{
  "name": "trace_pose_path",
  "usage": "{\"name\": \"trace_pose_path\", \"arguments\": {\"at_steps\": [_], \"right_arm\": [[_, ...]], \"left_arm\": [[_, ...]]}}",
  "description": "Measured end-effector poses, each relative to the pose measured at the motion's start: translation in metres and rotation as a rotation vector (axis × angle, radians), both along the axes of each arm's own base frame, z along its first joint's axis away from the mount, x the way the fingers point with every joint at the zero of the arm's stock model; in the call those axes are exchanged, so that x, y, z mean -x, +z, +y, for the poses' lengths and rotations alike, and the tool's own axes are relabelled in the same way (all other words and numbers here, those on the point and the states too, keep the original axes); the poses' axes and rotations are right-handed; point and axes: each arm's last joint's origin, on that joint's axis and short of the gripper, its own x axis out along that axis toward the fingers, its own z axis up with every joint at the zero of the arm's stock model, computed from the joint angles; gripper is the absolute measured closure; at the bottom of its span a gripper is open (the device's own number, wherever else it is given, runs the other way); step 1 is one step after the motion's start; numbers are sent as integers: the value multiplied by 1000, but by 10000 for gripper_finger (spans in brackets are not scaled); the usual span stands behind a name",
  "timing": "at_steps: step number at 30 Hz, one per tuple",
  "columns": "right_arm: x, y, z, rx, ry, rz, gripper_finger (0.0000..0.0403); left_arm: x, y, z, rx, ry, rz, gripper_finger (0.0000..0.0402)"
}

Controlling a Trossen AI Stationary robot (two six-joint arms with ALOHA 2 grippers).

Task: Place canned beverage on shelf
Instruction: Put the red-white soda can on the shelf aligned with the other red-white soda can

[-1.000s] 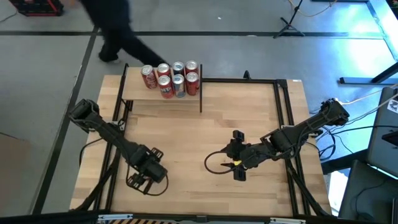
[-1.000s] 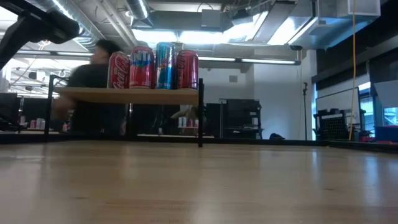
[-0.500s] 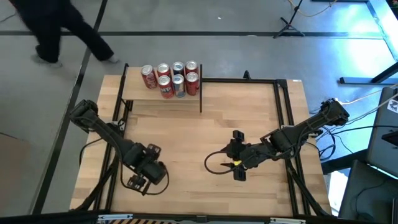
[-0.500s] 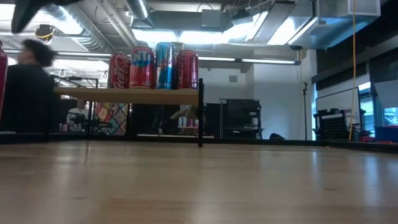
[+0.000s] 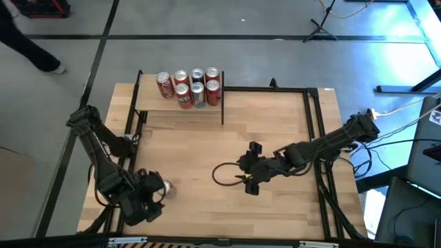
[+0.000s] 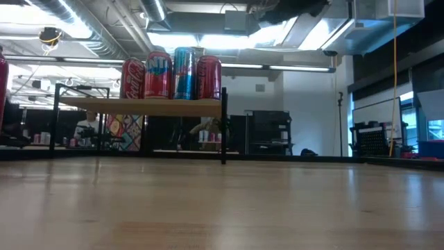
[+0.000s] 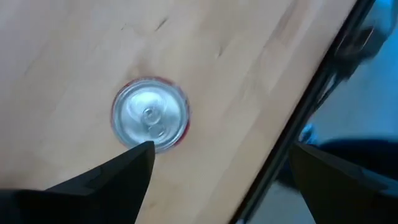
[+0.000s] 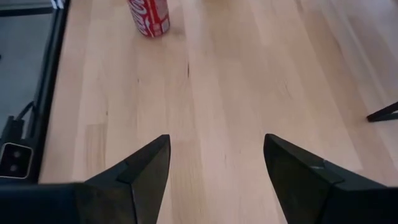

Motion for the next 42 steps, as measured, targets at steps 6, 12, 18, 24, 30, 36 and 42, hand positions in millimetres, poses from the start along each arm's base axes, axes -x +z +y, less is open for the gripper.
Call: {"name": "trace_pose_path", "arguments": {"at_steps": [6, 12, 18, 24, 30, 36, 42], "right_arm": [[-2, -4, 1, -7, 11, 17, 155], [-1, -4, 2, -31, 35, 28, 155], [-1, -4, 3, -41, 45, 34, 155], [-1, -4, 3, -39, 48, 34, 155], [-1, -4, 3, -37, 67, 38, 155], [-1, -4, 3, -40, 70, 40, 155], [-1, -5, 3, -43, 74, 41, 155]], "left_arm": [[-6, 1, 2, 36, 94, -32, 45], [-9, -4, 20, -41, 243, 57, 45], [-18, -11, 21, -60, 196, 113, 45], [-19, -35, 28, -62, 204, 212, 45], [-26, -55, 30, -22, 161, 212, 45], [-25, -73, 36, -33, 146, 247, 45], [-25, -76, 38, -61, 56, 257, 82]]}}
